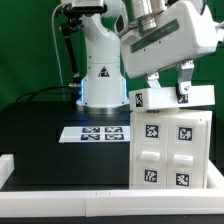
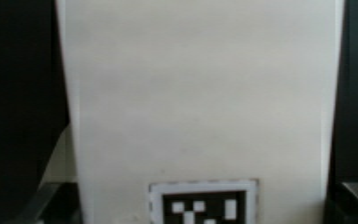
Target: Assemble cabinet
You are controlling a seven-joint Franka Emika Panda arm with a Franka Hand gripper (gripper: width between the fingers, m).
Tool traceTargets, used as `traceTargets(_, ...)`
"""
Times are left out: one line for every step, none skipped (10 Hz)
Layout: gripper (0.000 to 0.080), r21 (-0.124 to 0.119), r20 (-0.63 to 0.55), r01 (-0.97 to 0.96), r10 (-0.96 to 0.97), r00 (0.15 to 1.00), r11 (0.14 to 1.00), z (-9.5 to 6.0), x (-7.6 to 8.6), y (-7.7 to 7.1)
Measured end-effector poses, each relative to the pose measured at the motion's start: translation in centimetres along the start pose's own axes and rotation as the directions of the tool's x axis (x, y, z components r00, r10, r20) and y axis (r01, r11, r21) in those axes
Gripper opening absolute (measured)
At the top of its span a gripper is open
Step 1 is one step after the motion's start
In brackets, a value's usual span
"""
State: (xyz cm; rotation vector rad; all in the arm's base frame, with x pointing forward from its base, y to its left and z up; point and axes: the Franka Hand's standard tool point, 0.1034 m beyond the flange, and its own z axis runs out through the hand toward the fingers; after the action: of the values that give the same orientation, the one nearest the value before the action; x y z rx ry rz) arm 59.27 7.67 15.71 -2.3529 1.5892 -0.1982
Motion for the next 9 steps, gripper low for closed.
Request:
traceTargets(0.0637,-0.002,0.002,0.020,-0.020,1.000,1.000,0.0,0.0,0.0)
traceTargets(0.0761,-0.009,0.010,0.068,-0.067,0.998,0.998,-0.4,0.0,-0.1)
traceTargets(0.0789,-0.012,0.019,0.081,-0.081,0.997,0.997,-1.0,-0.1,-0.3)
traceTargets(0.0789,-0.016,0.029,0.098,-0.098,0.995,0.995,-1.6,-0.3,-0.3)
traceTargets(0.0798,-0.015,0.038,0.114,-0.113,0.993,0.993,-2.5,-0.3,-0.5)
traceTargets(0.0798,-0.004,0.039,0.105,-0.105,0.994,0.994,-3.2,-0.2,-0.8)
traceTargets(0.0797,0.001,0.044,0.088,-0.087,0.995,0.996,-3.4,-0.2,-0.9)
traceTargets(0.0797,0.001,0.045,0.110,-0.110,0.993,0.994,-3.3,-0.2,-0.9)
traceTargets(0.0797,0.002,0.045,0.147,-0.147,0.988,0.989,-3.3,-0.2,-0.9)
